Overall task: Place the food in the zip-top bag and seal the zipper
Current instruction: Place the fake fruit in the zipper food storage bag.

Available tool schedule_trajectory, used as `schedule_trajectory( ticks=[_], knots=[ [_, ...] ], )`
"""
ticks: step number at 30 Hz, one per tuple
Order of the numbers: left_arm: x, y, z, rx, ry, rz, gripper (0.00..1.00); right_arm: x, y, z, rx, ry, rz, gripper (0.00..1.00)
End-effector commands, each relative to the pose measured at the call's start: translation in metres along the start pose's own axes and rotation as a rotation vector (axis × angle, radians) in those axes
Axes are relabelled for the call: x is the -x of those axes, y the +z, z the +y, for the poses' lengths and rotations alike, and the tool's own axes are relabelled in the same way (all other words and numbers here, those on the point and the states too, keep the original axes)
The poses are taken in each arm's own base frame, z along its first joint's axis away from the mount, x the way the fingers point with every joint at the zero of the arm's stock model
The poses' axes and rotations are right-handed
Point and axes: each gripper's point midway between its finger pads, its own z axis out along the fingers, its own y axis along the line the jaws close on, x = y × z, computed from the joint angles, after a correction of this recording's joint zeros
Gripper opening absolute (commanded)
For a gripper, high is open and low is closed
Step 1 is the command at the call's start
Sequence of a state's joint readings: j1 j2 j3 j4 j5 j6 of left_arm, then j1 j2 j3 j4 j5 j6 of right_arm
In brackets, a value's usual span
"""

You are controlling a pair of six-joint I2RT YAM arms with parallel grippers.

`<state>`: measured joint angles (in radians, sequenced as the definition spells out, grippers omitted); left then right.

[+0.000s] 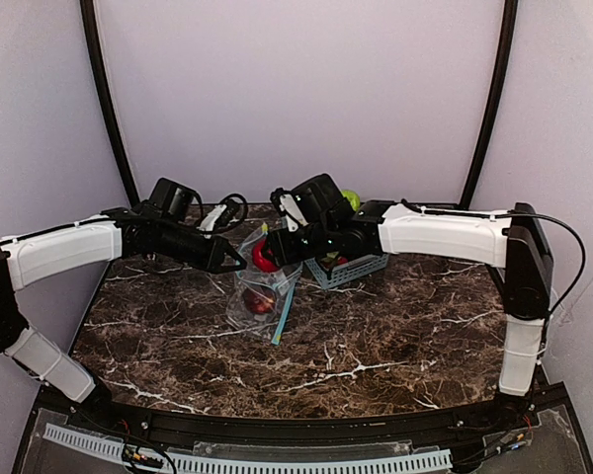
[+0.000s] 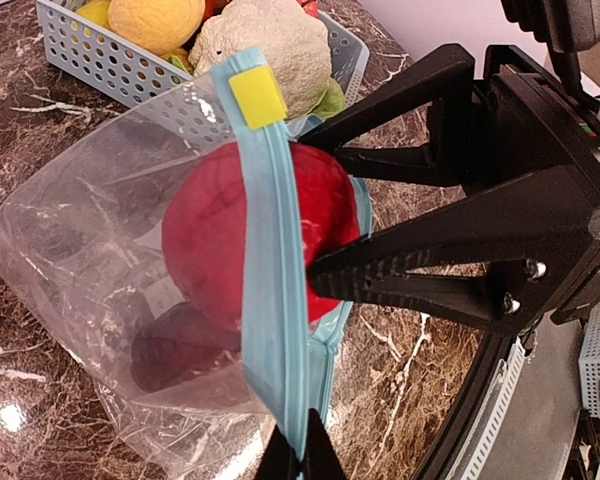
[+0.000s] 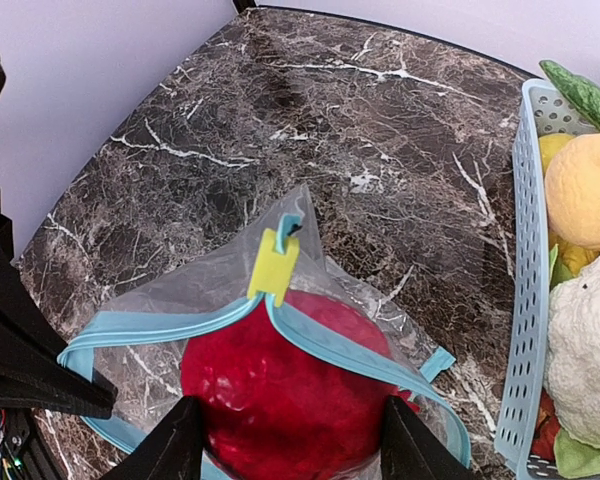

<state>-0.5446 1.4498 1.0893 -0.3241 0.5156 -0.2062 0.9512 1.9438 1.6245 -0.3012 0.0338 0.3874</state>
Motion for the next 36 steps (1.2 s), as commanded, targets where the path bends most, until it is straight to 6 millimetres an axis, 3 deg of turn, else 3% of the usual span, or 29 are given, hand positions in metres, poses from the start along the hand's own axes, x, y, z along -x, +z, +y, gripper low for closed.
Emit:
schedule_trajectory(
  ticks=[1, 13, 19, 24, 33, 36],
  knots=[
    [-0.006, 0.004, -0.005, -0.022, 0.000, 0.021, 0.01, 0.006, 0.011, 0.013, 0.028, 0.022, -0.032, 0.55],
    [-0.008, 0.006, -0.007, -0.025, -0.001, 0.028, 0.01, 0.007, 0.037, 0.026, 0.106, 0.052, -0.058, 0.60],
    [-0.006, 0.004, -0.005, -0.008, 0.001, 0.020, 0.01, 0.005, 0.040, 0.028, 0.115, 0.043, -0.051, 0.75],
    [-0.006, 0.002, 0.002, 0.040, -0.001, 0.015, 0.01, 0.011, 0.027, 0.029, 0.121, 0.032, -0.068, 0.79],
    [-0.001, -0.008, 0.013, 0.128, 0.010, -0.014, 0.01, 0.031, -0.031, 0.036, 0.141, -0.006, -0.131, 0.80],
    [-0.001, -0.009, 0.016, 0.142, 0.007, -0.016, 0.01, 0.037, -0.052, 0.027, 0.098, -0.017, -0.169, 0.78]
  ],
)
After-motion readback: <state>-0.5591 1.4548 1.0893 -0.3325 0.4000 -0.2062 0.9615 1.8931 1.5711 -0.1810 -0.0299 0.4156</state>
